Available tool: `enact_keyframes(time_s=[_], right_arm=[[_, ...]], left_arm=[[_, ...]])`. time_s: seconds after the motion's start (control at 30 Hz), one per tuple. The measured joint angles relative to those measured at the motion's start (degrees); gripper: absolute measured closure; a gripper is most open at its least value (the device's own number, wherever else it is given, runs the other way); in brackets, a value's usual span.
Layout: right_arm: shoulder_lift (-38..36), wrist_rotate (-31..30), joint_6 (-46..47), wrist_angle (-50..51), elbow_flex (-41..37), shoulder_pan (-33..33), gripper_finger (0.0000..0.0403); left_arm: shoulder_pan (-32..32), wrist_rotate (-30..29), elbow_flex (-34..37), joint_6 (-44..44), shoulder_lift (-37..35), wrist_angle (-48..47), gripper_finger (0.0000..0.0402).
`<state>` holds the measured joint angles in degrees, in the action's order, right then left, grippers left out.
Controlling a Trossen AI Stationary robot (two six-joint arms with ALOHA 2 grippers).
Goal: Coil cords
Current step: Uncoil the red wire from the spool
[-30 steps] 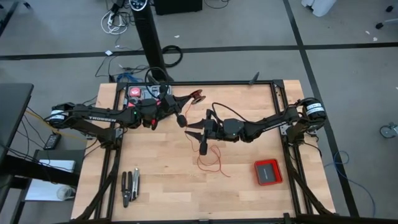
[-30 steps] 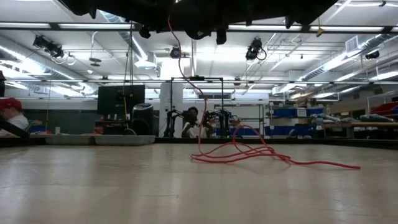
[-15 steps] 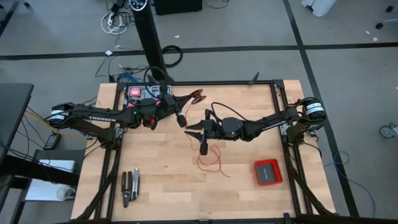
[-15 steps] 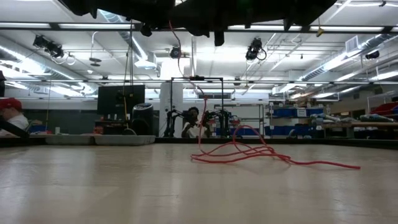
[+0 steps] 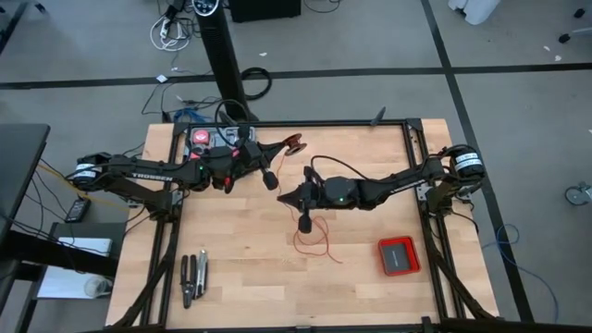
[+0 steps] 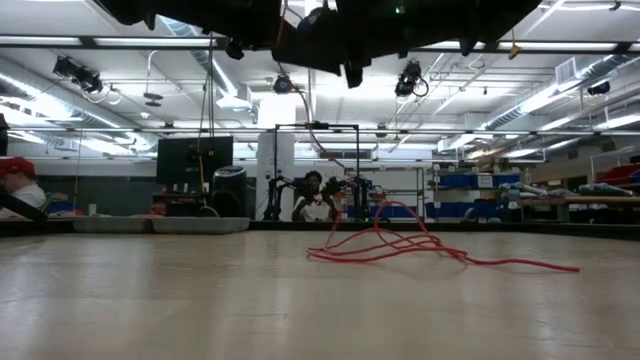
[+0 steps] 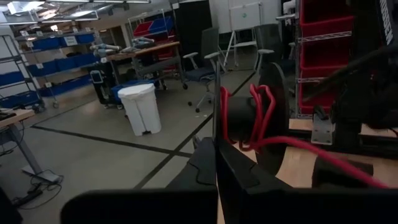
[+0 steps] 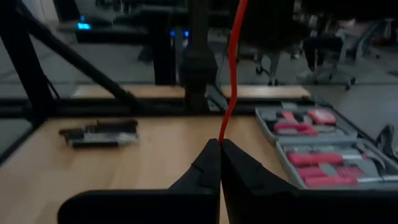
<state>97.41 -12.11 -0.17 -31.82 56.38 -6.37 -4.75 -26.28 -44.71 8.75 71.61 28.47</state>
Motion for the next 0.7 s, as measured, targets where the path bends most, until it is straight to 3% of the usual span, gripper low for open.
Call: enact_keyframes(time_s=[0.27, 0.47, 0.7], right_arm=[[-0.8, -4.5, -1.0, 10.4, 0.0, 2.7, 0.0402], [-3.4, -15.3, -1.1, 22.7, 0.0, 3.9, 0.0402], [-9.6, -28.9, -1.2, 38.1, 0.0, 3.9, 0.0403]], left_arm=[[0.0, 2.8, 0.0, 0.0, 0.0, -0.1, 0.0401], [0.0, 7.8, 0.0, 1.4, 0.0, -1.5, 0.0401], [0.0, 8.0, 0.0, 8.4, 0.0, -7.5, 0.0401]])
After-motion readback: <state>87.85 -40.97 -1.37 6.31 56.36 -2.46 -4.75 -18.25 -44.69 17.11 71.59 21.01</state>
